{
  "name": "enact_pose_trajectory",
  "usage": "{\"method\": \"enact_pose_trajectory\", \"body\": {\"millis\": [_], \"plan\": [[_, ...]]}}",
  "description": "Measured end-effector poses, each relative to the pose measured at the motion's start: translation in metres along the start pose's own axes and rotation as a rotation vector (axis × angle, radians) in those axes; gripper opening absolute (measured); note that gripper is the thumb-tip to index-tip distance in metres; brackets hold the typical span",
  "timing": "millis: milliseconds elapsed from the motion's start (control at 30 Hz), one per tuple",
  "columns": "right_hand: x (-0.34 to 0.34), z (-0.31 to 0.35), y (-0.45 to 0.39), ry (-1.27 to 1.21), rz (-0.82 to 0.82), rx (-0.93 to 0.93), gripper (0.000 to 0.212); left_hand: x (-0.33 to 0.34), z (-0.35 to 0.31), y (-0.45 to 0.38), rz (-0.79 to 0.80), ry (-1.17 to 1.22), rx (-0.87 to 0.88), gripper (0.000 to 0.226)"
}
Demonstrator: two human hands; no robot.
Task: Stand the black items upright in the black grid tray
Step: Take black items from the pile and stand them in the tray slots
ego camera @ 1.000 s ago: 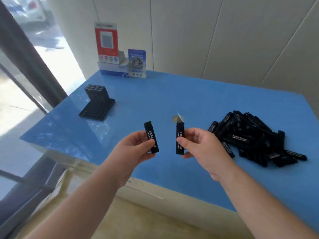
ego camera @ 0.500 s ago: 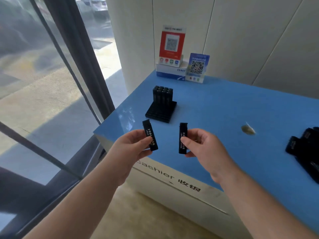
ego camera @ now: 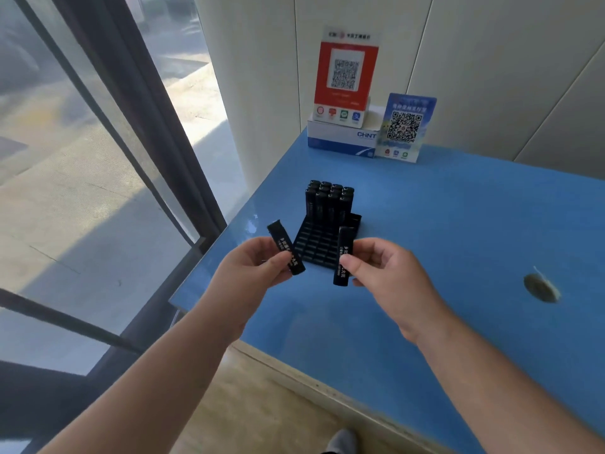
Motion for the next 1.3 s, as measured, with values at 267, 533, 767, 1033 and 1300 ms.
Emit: {"method": "enact_pose_trajectory", "body": {"millis": [267,533,767,1033,1300], "plan": [[0.006,0.008,-0.046,-0.011,-0.049,-0.014,0.012,0.004,-0.009,-0.071,-0.038,-0.206,0.097,0.011],[0.019,0.013,-0.062,0.011,-0.217,0.013,0.014,0.003,-0.001,-0.129,0.146,-0.435,0.250,0.029],[0.032,0.019,-0.069,-0.007,-0.389,-0.002,0.021,0.000,0.012,-0.163,0.301,-0.613,0.379,0.017],[0.046,0.013,-0.075,0.095,-0.528,0.046,0.019,-0.003,0.017,-0.171,0.359,-0.707,0.461,0.005],[0.070,-0.001,-0.094,0.234,-0.627,0.046,0.014,-0.004,0.016,-0.176,0.381,-0.673,0.391,0.007]]}}
Point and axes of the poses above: each hand's wrist, its own y-axis away from the middle knuckle, its own x-axis out of the palm, z = x × y, the point moved 1 cm from there along -y, towards the middle knuckle, and after that the axes turned 5 degrees about x, right-handed, at the moved point
